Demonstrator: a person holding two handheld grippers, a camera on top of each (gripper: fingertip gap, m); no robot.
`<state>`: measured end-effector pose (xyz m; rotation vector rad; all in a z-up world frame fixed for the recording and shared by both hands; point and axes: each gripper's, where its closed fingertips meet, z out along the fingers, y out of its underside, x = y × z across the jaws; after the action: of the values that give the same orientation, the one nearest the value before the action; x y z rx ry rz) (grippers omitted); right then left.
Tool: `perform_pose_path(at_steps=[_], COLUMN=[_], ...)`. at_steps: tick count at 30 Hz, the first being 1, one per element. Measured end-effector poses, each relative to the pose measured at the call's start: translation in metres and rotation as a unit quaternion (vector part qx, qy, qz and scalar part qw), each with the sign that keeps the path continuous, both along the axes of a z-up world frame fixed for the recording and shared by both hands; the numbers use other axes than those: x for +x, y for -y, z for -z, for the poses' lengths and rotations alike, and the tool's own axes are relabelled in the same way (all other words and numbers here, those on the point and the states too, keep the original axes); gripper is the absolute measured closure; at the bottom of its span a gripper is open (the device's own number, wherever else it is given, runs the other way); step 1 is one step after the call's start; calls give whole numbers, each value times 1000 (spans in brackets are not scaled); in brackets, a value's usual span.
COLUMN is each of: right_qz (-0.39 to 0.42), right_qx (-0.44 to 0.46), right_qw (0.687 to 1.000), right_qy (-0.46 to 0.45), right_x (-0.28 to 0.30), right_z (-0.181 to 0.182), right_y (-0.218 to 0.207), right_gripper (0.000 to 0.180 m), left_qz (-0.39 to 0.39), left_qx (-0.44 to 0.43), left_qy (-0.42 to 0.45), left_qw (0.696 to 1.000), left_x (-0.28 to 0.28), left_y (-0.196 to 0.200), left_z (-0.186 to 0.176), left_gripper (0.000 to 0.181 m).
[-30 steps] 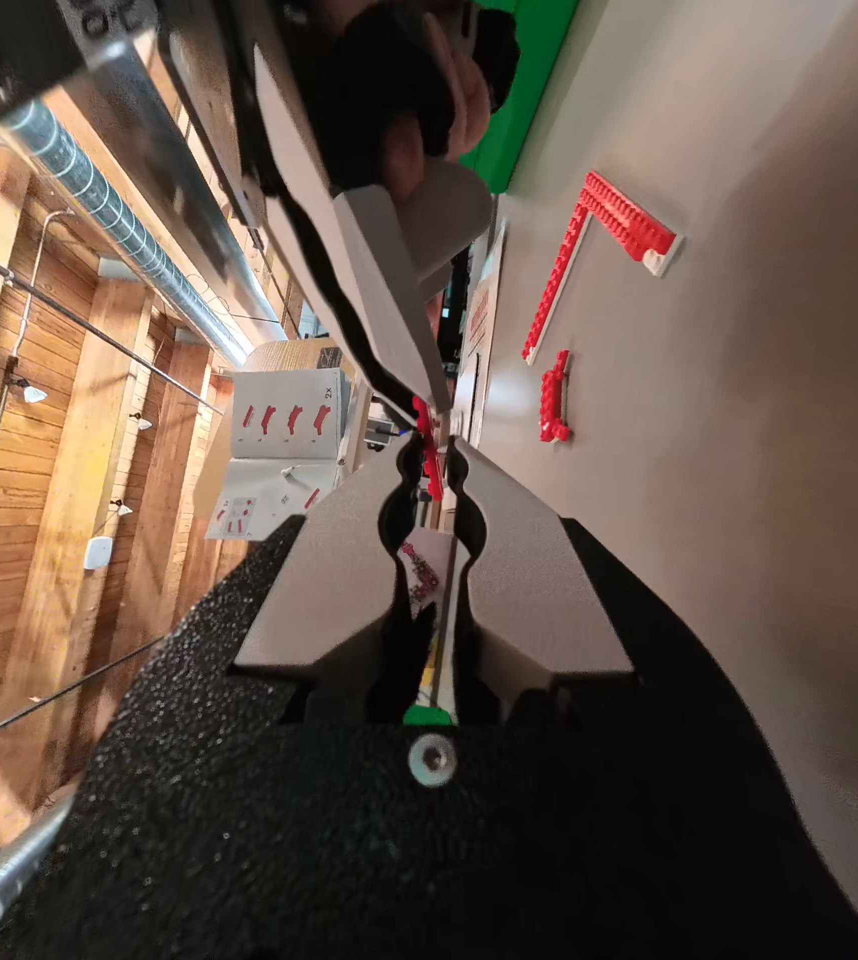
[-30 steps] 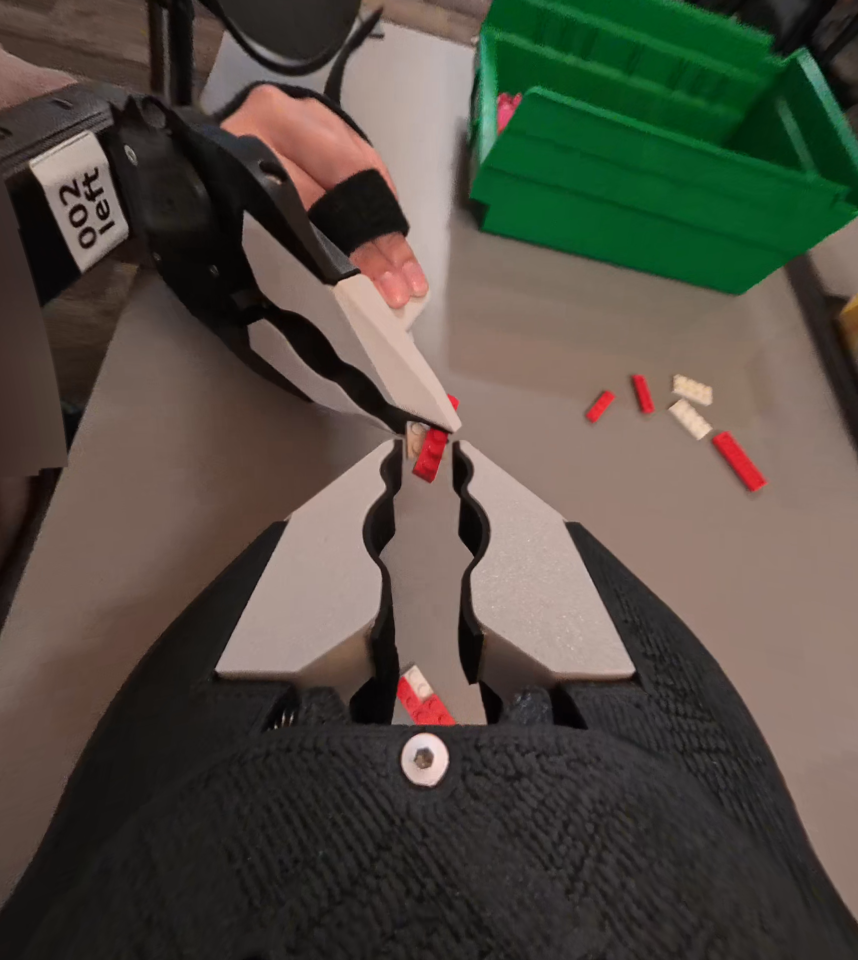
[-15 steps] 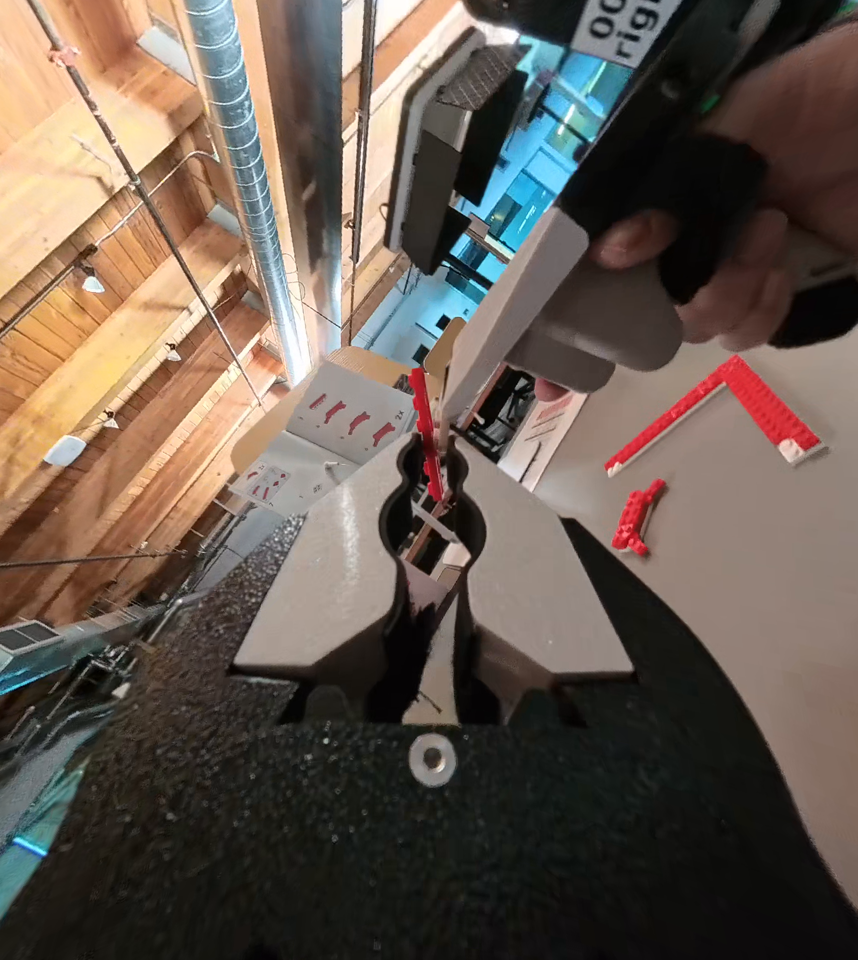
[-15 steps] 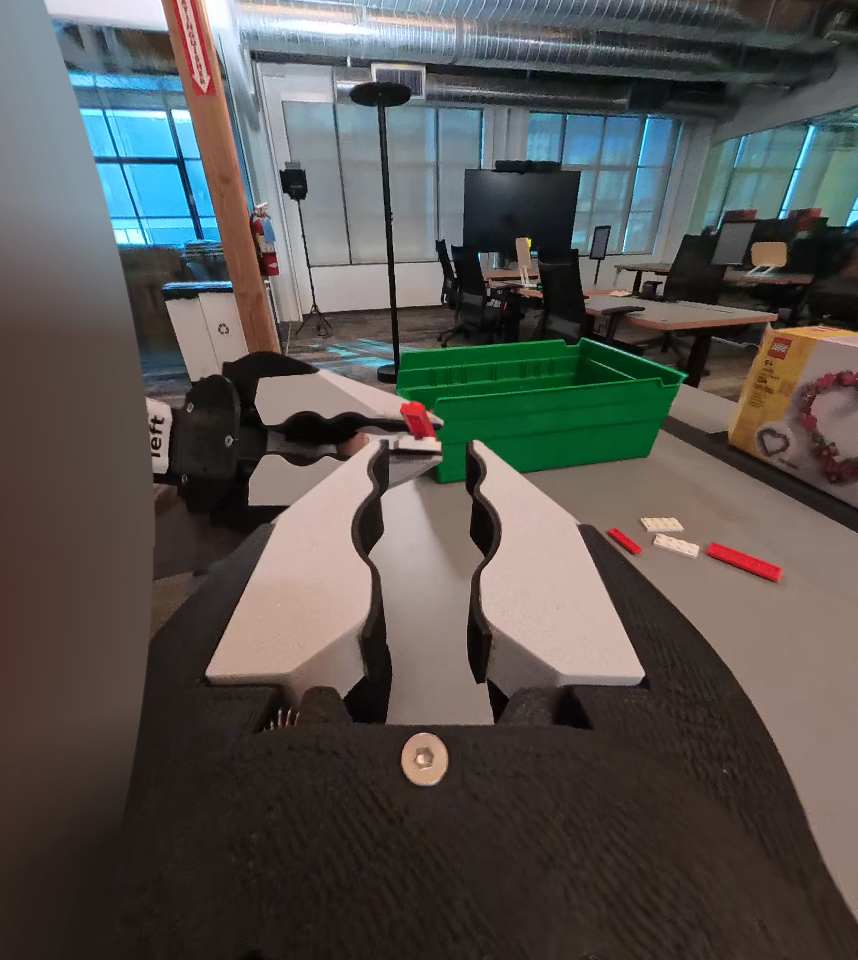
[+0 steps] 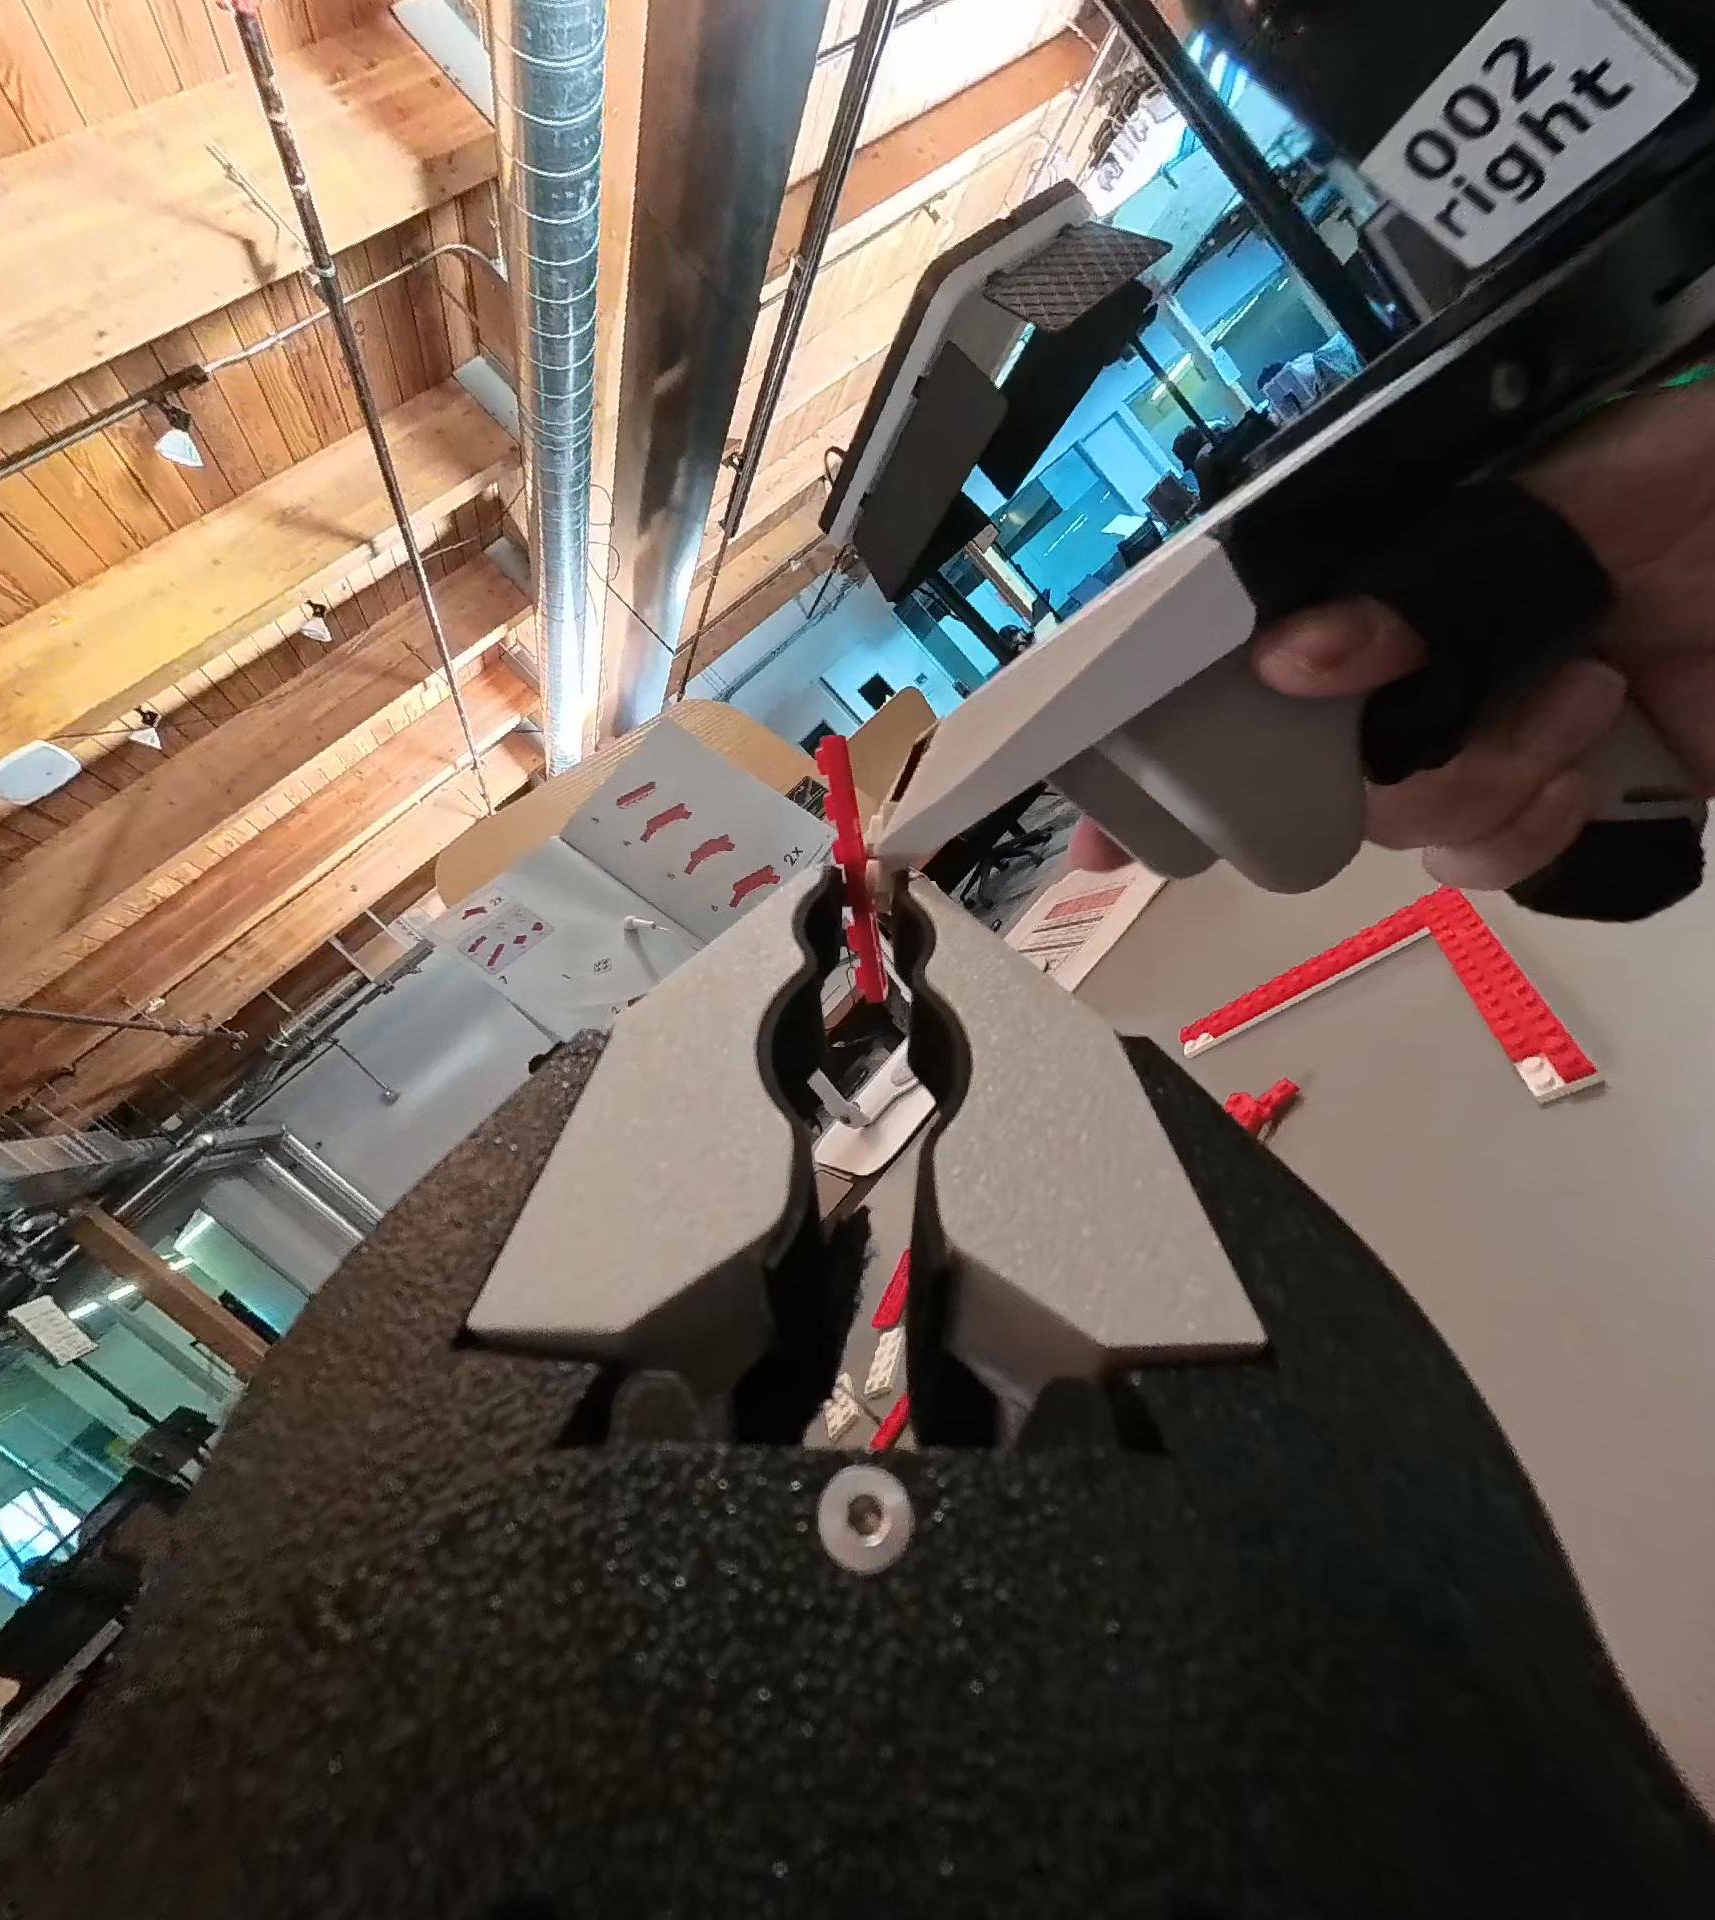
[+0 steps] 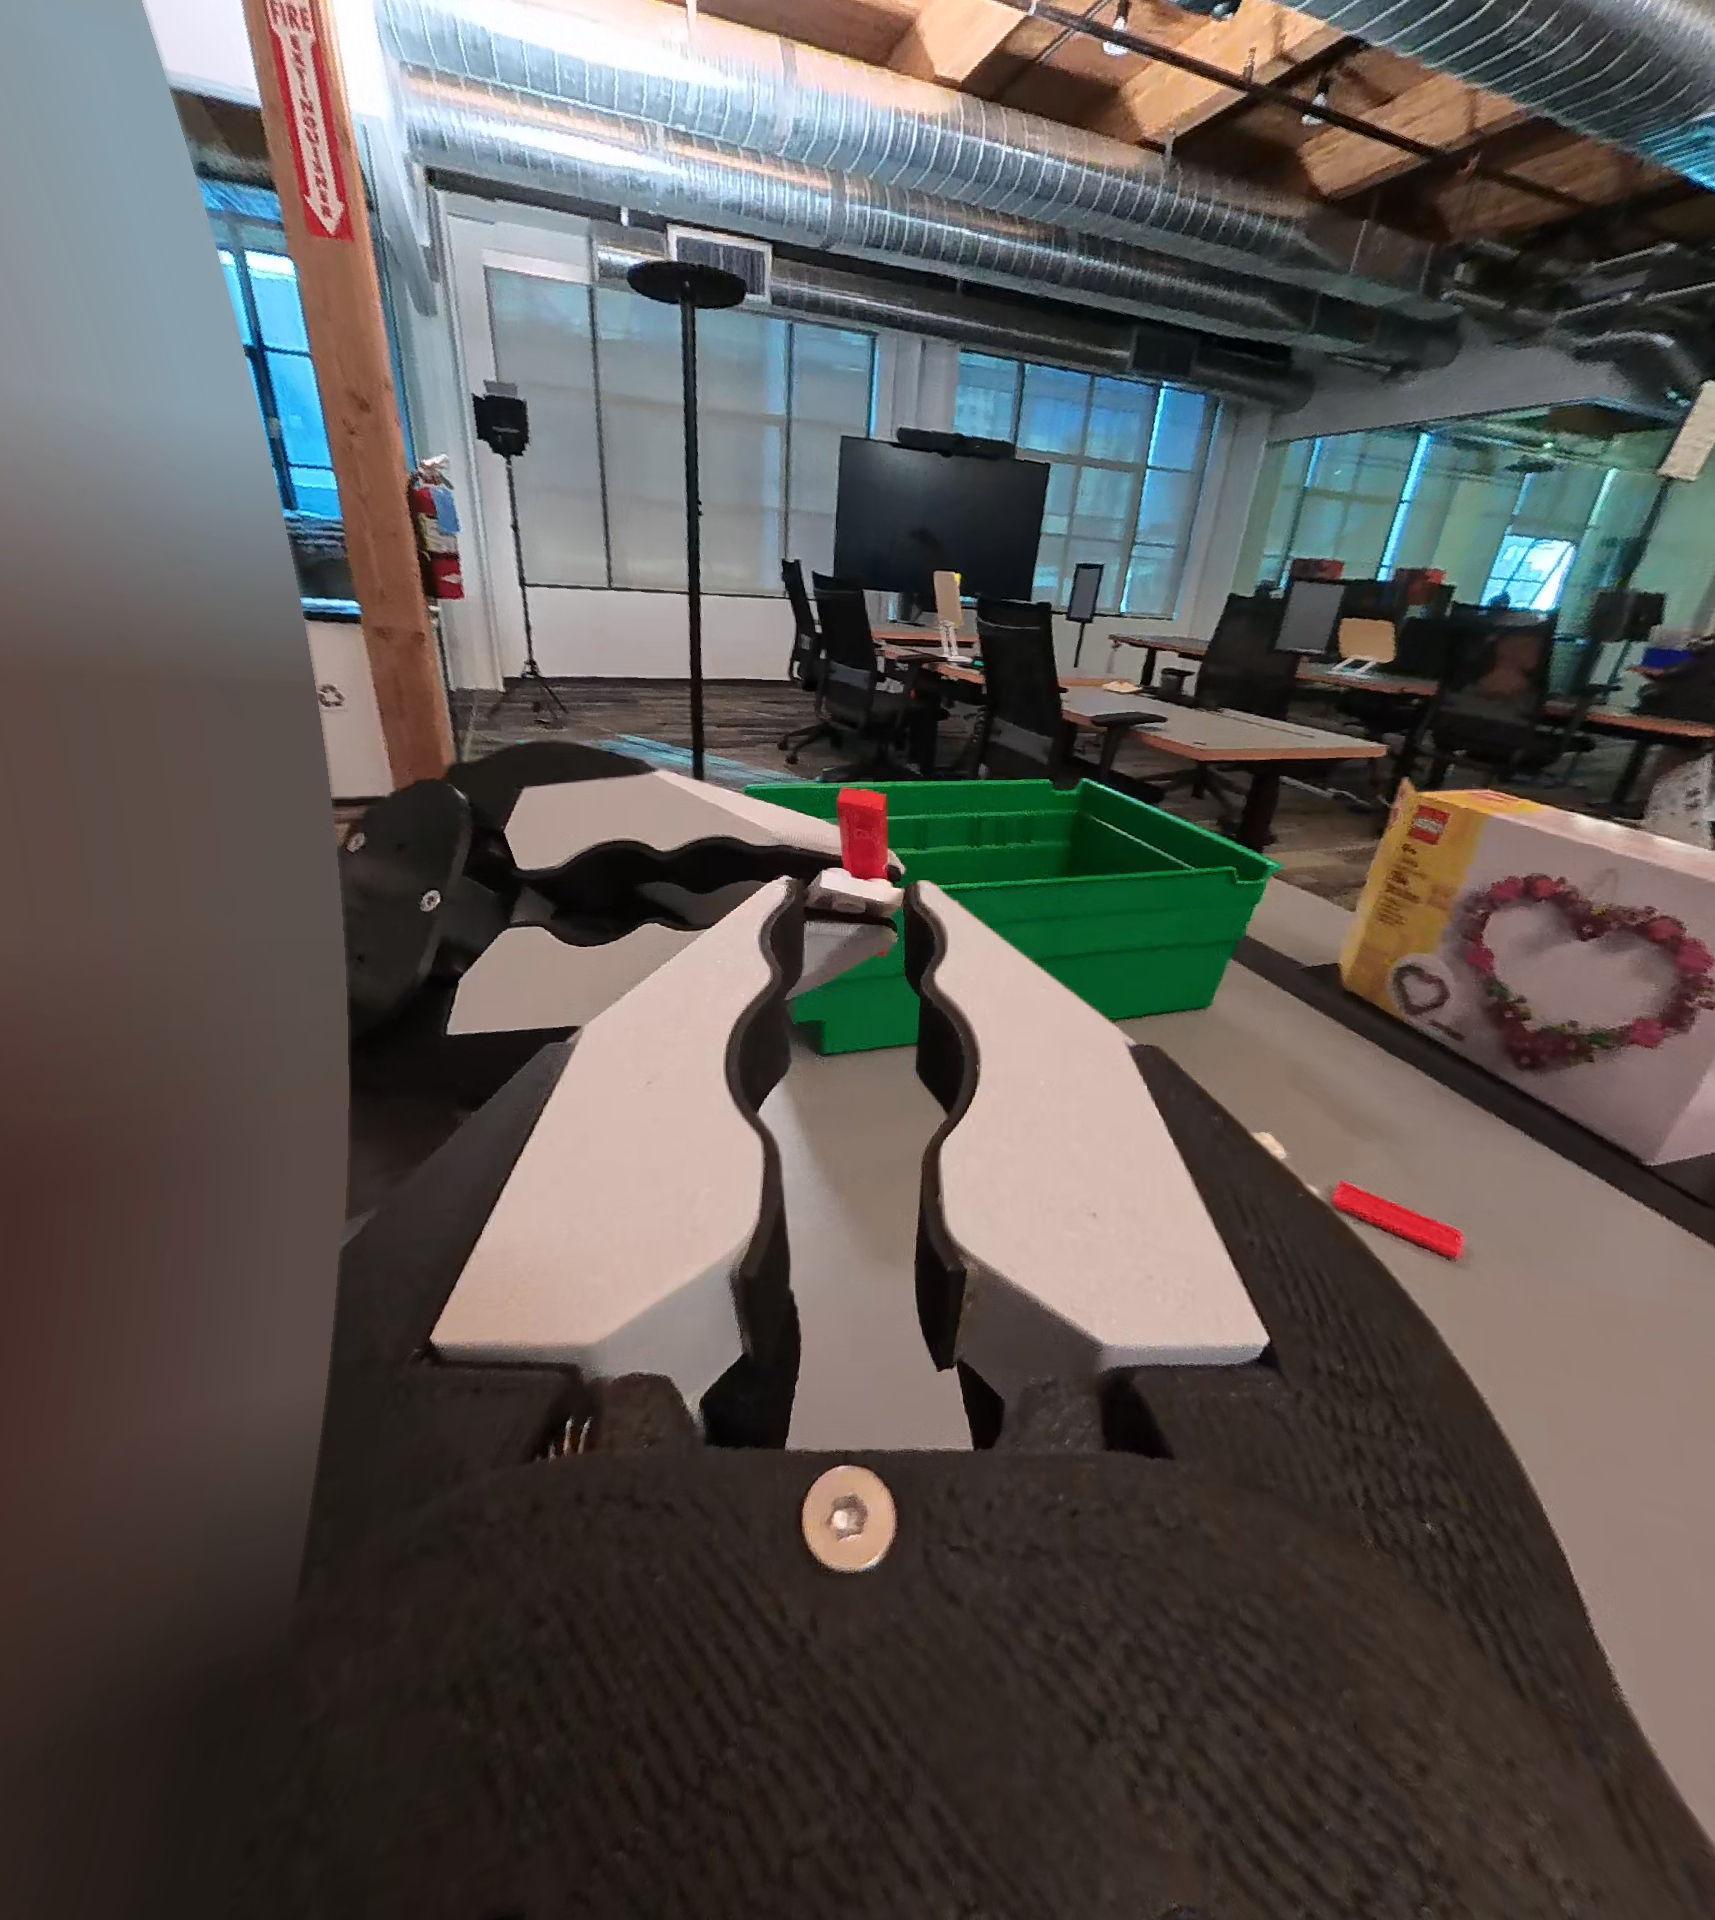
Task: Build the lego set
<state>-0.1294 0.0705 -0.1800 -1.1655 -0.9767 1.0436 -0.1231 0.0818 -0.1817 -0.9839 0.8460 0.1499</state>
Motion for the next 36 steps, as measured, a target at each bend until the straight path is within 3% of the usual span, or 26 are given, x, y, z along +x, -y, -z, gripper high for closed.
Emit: perform_pose_path(at_steps=[4, 14, 20, 24, 36], right_qz=[26, 1, -13, -24, 18], right_qx=[13, -37, -65, -79, -44], right_qw=[1000, 999, 998, 997, 997], right_qy=[12, 18, 4, -6, 53], right_x=[-1, -7, -8, -6, -9], right_z=[-2, -10, -13, -14, -6], right_y=[-3, -2, -1, -1, -3], right_gripper=[158, 157, 153, 163, 165], left_qz=[12, 40, 30, 26, 5], left_qx=[-14, -34, -23, -20, -21], left_qy=[23, 80, 72, 65, 42], left_qw=[1000, 995, 997, 997, 999], left_x=[-2, -6, -5, -4, -5], left_y=[0, 2, 2, 2, -2], left_z=[-2, -11, -12, -11, -7], left_gripper=[174, 174, 174, 174, 174])
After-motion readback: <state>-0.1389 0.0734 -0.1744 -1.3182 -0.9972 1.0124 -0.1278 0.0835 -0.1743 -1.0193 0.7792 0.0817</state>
